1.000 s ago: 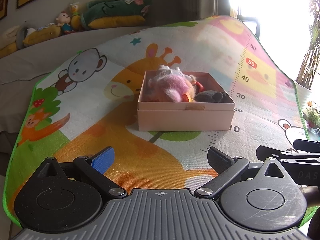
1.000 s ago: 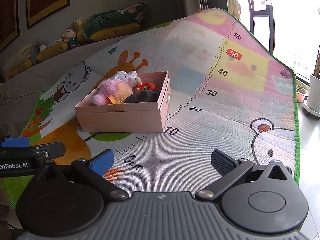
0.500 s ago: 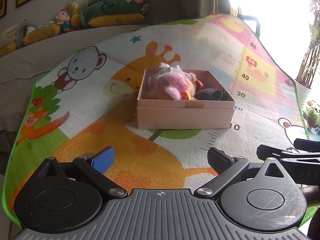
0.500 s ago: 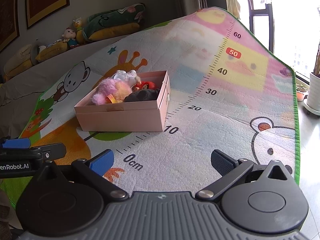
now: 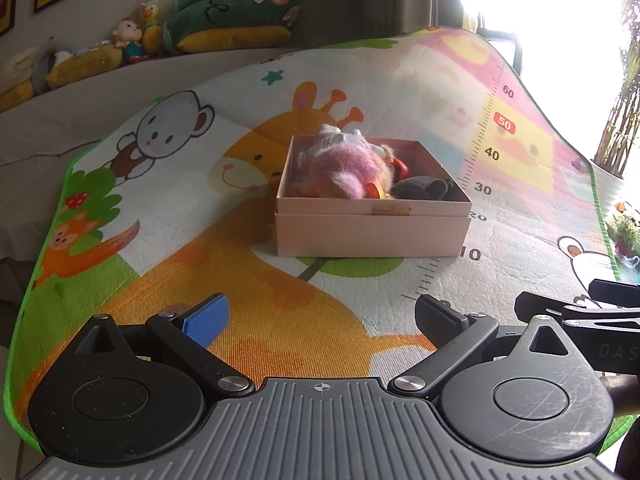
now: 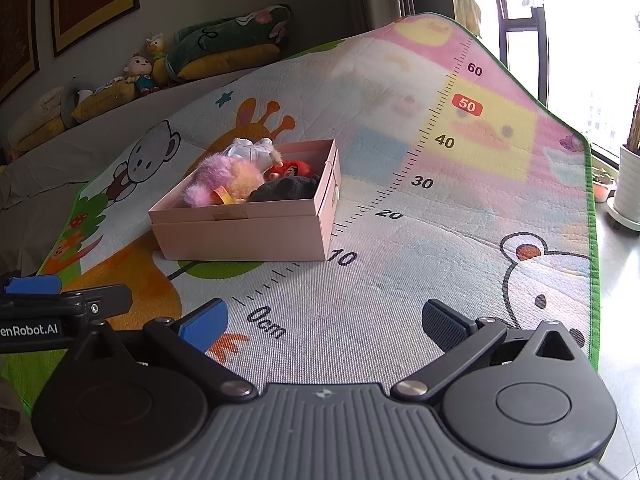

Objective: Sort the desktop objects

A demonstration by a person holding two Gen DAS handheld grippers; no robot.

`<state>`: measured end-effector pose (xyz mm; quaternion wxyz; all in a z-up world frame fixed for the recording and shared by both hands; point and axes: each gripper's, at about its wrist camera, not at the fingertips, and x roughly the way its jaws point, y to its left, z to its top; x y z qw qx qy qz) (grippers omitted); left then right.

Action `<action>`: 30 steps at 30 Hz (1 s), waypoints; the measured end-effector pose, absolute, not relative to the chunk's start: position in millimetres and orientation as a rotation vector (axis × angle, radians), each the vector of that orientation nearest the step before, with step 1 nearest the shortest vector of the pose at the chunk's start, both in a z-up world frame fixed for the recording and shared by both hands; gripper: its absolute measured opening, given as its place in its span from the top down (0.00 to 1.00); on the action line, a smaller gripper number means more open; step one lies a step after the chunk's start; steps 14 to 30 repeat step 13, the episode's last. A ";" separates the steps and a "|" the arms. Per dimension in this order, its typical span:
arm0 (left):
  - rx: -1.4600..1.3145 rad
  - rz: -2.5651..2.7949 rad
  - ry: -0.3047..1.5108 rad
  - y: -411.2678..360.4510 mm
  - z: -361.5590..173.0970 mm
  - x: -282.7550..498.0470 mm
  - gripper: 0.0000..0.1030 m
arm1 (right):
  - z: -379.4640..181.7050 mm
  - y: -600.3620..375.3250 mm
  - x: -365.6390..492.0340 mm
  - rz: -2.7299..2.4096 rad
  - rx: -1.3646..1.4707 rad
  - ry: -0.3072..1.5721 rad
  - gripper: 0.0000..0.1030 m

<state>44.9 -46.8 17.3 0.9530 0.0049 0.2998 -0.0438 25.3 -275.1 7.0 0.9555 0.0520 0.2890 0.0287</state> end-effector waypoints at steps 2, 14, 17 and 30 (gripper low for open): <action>0.002 -0.087 0.611 -45.1 16.4 44.8 0.02 | 7.0 -275.2 25.4 0.058 0.105 0.586 0.00; -0.018 -0.107 0.608 -42.2 14.6 50.7 0.02 | 9.7 -282.3 31.4 0.047 0.120 0.586 0.00; -0.018 -0.107 0.608 -42.2 14.6 50.7 0.02 | 9.7 -282.3 31.4 0.047 0.120 0.586 0.00; -0.018 -0.107 0.608 -42.2 14.6 50.7 0.02 | 9.7 -282.3 31.4 0.047 0.120 0.586 0.00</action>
